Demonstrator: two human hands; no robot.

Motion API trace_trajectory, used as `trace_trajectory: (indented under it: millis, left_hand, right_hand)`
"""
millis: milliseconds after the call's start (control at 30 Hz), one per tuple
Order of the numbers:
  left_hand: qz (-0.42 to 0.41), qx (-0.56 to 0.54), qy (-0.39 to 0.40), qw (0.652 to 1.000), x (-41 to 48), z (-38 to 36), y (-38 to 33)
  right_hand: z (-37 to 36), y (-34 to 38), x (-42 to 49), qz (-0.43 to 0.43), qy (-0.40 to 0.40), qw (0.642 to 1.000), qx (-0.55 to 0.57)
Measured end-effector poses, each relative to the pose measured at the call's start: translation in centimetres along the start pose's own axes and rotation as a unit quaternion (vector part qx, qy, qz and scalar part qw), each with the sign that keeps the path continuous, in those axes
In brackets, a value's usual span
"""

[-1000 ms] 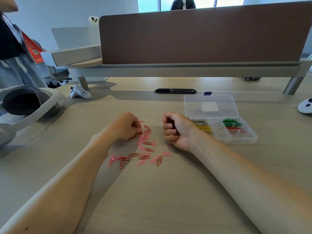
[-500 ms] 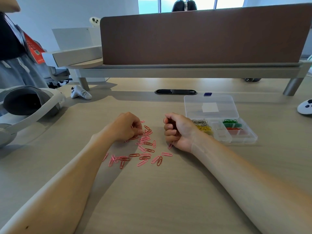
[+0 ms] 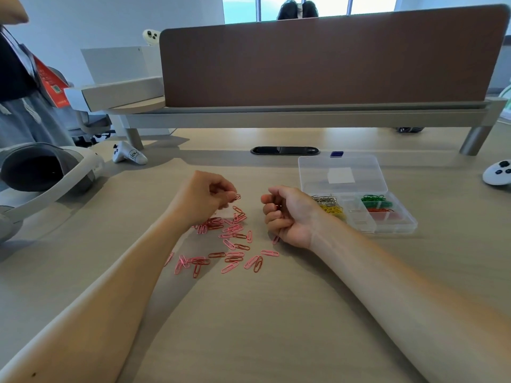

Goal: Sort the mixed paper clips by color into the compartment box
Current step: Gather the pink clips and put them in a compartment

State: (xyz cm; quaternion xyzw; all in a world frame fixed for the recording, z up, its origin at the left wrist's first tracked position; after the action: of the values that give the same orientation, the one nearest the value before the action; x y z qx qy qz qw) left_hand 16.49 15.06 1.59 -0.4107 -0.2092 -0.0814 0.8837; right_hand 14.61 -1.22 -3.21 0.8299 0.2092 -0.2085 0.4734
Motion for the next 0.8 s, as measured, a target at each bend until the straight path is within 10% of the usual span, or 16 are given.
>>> trace_trajectory:
  millis: [400, 800]
  left_hand:
    - [-0.116, -0.09, -0.028, 0.989, -1.0, -1.2, -3.5]
    - [-0.058, 0.227, 0.077, 0.969, 0.5, -2.7, 1.5]
  right_hand:
    - [-0.4, -0.5, -0.3, -0.053, 0.036, 0.998, -0.01]
    - [0.2, 0.1, 0.0, -0.005, 0.011, 1.0, -0.001]
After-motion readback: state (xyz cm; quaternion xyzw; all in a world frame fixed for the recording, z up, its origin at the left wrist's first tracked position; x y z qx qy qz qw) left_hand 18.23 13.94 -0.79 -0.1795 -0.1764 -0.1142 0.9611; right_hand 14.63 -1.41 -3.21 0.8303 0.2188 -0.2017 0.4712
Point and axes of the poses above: each hand's wrist, its own x-axis towards the middle knuckle, its own z-axis out of the back of the hand, y = z × x, the point moved 5 cm from there along x, towards the middle knuckle, and after that the axes turned 13 degrees about -y, right-handed, at the moved point
